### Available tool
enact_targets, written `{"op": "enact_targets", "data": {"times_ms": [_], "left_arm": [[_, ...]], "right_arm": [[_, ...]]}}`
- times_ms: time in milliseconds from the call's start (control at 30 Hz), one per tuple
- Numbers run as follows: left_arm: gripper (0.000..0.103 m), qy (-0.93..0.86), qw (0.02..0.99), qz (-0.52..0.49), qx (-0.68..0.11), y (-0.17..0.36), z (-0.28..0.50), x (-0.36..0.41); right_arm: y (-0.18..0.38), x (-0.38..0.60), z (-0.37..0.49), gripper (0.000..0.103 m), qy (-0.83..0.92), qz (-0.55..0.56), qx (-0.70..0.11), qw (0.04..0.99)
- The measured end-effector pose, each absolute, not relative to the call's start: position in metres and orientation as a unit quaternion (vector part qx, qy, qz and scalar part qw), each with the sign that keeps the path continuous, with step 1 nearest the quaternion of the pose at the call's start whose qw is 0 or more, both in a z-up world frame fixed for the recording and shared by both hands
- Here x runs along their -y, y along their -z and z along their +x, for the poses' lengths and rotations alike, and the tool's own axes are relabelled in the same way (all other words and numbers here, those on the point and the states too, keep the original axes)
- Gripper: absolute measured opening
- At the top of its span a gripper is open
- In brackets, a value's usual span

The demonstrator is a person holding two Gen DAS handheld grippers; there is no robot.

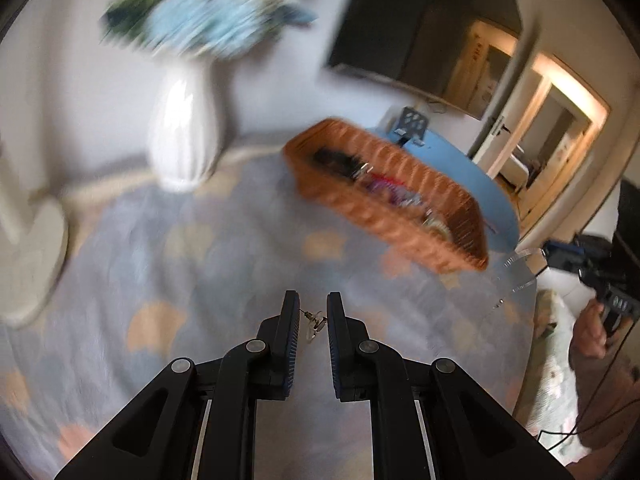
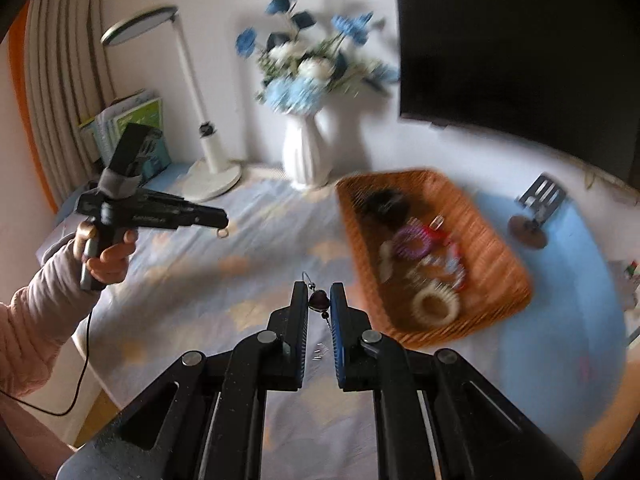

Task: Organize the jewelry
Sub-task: 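Carry the clasp and silver bracelet into the wicker basket and open both tools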

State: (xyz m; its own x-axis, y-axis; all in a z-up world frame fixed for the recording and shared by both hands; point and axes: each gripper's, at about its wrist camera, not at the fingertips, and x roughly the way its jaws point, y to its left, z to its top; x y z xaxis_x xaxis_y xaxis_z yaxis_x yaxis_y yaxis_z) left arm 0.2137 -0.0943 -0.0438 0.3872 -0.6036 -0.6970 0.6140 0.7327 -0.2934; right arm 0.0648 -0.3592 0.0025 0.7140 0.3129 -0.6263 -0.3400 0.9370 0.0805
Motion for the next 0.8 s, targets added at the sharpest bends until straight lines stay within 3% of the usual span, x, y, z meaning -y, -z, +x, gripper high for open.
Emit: {"op": "enact_targets", "data": {"times_ms": [300,800], "left_arm": [[0.014,0.400,0.834,0.053,-0.376,0.000,0.244,0.191],[0.014,0.398,0.806,0.074,-0.432,0.058,0.305,0.286]], "right_arm": [[-0.037,0.418,0.128,0.012,-0.124,-0.002,-0.316,0.941],[0.052,0.487,0.180,0.013,-0.051,0.052,-0.395,0.916]]}}
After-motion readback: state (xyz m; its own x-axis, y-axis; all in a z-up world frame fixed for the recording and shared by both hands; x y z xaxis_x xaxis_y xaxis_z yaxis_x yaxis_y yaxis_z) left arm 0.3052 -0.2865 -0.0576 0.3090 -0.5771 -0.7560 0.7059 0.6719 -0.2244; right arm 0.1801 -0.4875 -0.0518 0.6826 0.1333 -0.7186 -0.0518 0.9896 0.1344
